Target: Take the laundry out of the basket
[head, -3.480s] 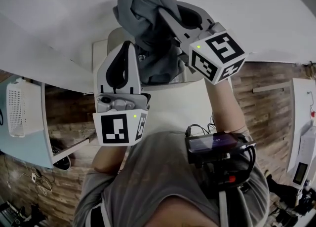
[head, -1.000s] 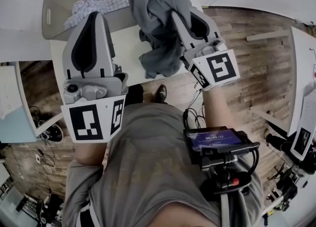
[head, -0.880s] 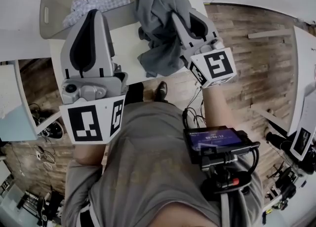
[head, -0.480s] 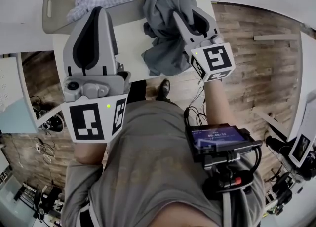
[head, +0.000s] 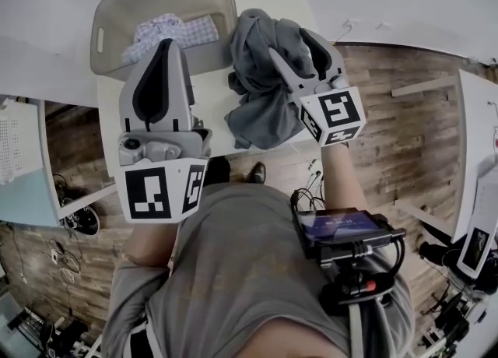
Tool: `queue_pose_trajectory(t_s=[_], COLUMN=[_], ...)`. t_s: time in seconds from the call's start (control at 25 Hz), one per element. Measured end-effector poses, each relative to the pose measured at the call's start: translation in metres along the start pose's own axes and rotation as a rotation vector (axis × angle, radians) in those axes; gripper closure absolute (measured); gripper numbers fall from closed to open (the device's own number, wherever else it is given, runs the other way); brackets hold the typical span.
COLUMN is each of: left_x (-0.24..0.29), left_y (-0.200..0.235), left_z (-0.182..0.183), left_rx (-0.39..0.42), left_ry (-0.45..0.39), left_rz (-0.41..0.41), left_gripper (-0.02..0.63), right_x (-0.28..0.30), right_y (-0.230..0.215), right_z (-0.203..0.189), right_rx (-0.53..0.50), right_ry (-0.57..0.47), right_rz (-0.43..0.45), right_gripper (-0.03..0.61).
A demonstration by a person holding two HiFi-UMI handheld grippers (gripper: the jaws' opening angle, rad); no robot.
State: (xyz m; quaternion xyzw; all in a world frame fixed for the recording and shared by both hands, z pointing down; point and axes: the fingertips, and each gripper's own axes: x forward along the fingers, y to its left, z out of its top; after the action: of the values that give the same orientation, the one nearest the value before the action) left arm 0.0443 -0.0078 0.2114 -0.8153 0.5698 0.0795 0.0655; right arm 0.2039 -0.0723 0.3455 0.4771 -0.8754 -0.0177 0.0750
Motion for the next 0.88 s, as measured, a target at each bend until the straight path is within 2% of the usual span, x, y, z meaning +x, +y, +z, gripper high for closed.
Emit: queue_pose_trajectory(t_s=[0.24, 0.36, 0.56, 0.64, 0.88], left_x=[0.006, 0.009, 0.005, 0.004, 0.001], left_y=[0.005, 0.007, 0.006, 0.011, 0.033], left_z=[0.009, 0.017, 0.035, 0.036, 0.033], left_rx=[-0.005, -0.004, 0.004, 0.005, -0.001], left_ry=[-0.047, -0.066, -0.097, -0.1, -0.101], left_rz=[0.006, 0.012, 0.033, 0.045, 0.086], left_gripper=[0.606, 0.606, 0.606, 0.606, 0.606], right_x=[-0.001, -0.003, -0.017, -0.014, 0.005], right_y=[0.005, 0.015, 0.032, 0.041, 0.06], right_z=[0.05, 0.084, 0.134, 0.141, 0.136], right_rx=[-0.028, -0.053, -0.064, -0.069, -0.06], right_ry=[-0.112, -0.174, -0.29, -0.303, -0.282], right_rz=[0.027, 0.045, 0.082, 0.11, 0.162], right_gripper=[0.31, 0.37, 0.542, 0.565, 0.566])
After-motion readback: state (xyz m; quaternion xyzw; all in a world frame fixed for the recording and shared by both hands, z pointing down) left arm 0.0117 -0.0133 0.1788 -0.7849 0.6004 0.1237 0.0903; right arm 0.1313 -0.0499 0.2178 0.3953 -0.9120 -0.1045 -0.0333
